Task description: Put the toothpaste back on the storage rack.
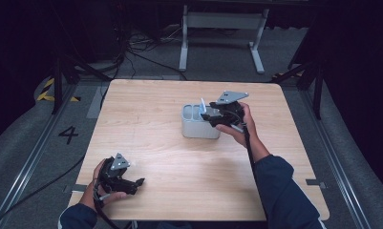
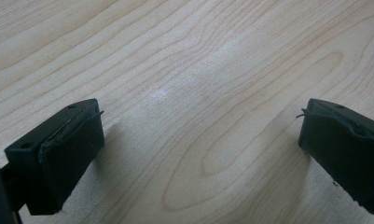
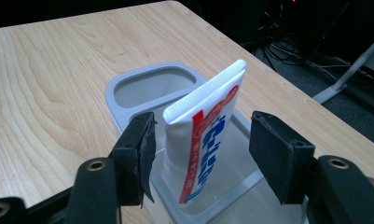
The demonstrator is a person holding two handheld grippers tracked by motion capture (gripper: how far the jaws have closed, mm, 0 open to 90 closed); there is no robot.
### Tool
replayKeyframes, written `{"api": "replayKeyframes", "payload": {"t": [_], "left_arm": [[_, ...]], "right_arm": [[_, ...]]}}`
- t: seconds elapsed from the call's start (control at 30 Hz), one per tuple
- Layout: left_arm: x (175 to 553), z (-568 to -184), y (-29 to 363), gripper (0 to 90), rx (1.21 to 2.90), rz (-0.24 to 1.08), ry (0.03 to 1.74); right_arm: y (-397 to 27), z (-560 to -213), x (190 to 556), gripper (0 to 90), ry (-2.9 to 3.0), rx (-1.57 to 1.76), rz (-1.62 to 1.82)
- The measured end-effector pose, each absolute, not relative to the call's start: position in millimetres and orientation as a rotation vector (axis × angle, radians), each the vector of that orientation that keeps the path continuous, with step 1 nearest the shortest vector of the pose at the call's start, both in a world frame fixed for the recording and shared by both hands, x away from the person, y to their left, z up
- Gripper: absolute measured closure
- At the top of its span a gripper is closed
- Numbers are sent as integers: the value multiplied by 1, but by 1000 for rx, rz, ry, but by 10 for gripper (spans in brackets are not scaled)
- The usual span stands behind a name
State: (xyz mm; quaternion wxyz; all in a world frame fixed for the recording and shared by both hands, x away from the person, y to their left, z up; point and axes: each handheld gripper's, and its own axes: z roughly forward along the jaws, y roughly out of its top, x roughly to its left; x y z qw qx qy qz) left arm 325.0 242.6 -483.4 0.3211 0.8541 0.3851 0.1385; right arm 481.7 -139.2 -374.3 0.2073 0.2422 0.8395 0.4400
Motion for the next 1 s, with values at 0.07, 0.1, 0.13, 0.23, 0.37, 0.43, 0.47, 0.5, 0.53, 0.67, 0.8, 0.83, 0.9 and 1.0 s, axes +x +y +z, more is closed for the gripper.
{"api": "replayKeyframes", "payload": {"t": [0.07,0.1,0.13,0.23,0.37,0.43,0.47,0.5,0.53,0.67,0.8,0.83,0.9,1.0], "left_arm": [[325,-483,243,5,2244,365,1011],[325,-483,243,5,2244,364,1011],[325,-483,243,5,2244,364,1011],[325,-483,243,5,2244,365,1011],[325,-483,243,5,2245,364,1013],[325,-483,243,5,2245,364,1013],[325,-483,243,5,2246,364,1013],[325,-483,243,5,2246,364,1013],[325,-483,243,5,2245,365,1012],[325,-483,243,5,2244,365,1013],[325,-483,243,5,2246,364,1012],[325,-483,243,5,2245,362,1013],[325,-483,243,5,2244,365,1013],[325,-483,243,5,2244,365,1012]], "right_arm": [[-139,-374,481,411,2340,674,1221],[-139,-373,480,409,2344,669,1215],[-139,-373,478,405,2344,661,1210],[-139,-370,474,388,2346,646,1199],[-141,-368,469,366,2348,633,1186],[-143,-367,467,351,2340,636,1184],[-144,-367,466,338,2335,640,1181],[-145,-366,464,322,2326,649,1180],[-147,-366,463,314,2318,654,1180],[-152,-366,459,307,2322,652,1170],[-156,-365,455,303,2320,644,1161],[-158,-365,453,302,2323,641,1155],[-160,-365,451,302,2320,633,1151],[-162,-365,447,303,2325,619,1132]]}}
